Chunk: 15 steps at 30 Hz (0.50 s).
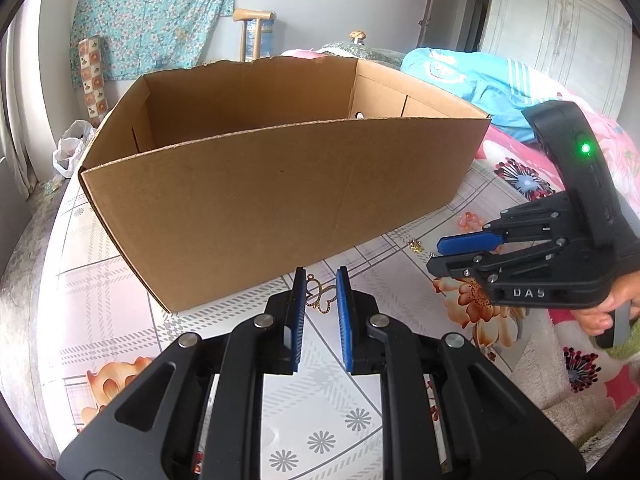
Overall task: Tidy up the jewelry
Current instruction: 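Carry the bow charm and spring charm in both tools over the box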
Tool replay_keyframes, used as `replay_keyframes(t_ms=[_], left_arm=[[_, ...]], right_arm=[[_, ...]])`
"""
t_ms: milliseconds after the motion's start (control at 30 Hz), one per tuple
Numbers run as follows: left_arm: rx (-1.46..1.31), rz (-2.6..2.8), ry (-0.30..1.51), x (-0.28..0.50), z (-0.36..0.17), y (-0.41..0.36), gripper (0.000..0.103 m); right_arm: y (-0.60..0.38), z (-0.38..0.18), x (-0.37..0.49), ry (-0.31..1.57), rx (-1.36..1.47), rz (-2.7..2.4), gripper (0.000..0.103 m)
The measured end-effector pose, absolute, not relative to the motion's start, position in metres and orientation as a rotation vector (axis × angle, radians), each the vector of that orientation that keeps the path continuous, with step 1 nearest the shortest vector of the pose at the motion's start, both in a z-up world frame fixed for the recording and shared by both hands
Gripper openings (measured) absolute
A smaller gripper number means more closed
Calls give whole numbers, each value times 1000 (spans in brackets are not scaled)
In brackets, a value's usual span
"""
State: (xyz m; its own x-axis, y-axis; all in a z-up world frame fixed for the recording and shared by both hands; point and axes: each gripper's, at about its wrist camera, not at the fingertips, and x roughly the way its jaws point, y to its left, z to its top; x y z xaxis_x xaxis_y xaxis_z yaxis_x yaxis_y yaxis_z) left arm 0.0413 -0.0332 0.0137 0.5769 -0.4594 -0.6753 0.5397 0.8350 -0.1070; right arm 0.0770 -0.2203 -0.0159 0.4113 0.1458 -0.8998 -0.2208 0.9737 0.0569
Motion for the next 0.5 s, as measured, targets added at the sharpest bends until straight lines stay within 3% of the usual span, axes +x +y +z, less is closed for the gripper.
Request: replay_keyframes(t_ms=[500], left_arm=[[107, -582, 753, 39, 17, -32, 14]], right_arm=[[-262, 3, 64, 1098, 164, 275, 5]])
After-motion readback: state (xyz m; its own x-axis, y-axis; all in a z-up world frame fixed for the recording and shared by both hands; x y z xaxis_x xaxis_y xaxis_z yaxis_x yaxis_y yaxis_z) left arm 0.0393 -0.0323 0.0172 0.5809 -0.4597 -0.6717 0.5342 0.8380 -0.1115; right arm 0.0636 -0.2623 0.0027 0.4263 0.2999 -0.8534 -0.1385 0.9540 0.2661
